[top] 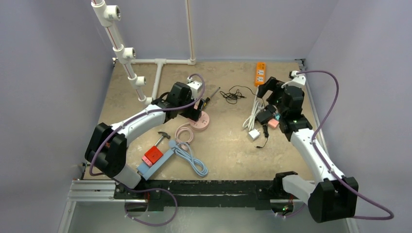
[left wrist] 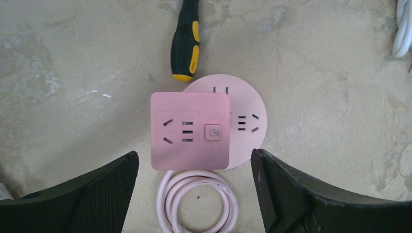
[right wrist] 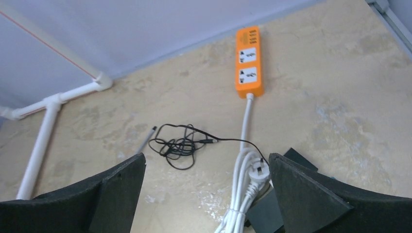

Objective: Pull the plug off the socket
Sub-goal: Move the socket to the center of the board.

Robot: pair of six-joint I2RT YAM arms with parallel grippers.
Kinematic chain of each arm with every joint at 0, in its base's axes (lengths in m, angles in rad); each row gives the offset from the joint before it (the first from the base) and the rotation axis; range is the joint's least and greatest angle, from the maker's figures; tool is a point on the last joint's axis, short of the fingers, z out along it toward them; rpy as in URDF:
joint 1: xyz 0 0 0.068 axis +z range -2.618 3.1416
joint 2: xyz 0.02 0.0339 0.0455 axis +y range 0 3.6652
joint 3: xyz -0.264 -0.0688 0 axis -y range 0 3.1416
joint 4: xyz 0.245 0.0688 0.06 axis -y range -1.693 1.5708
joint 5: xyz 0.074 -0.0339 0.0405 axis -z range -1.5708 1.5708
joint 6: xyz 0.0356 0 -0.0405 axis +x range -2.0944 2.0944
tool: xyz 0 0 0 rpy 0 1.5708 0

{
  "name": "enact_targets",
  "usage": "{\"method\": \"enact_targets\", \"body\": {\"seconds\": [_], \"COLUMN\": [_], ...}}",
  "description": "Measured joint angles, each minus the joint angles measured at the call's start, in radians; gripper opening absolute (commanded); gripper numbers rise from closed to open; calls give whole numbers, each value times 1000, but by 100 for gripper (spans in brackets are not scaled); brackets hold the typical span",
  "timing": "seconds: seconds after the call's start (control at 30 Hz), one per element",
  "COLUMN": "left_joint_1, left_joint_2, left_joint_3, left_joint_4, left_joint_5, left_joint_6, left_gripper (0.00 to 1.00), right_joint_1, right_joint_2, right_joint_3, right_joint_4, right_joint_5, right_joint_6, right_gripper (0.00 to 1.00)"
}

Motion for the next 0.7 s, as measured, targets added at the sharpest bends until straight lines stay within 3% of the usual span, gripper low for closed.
{"method": "enact_targets", "body": {"seconds": [0.23, 0.7], "left_joint_1": [-3, -135], "left_joint_2": [9, 17], "left_joint_3": [-27, -53], "left_joint_4": [56, 130], "left_joint_5": [110, 297], "left_joint_6": [-26, -88], "left_gripper": [84, 83], "right_joint_1": [0, 27], "right_joint_2": [-52, -24], "right_joint_3": [-9, -24], "right_joint_4": [13, 34], "right_joint_5": [-113, -204], "right_joint_6": [-40, -59], "right_gripper": [99, 99]}}
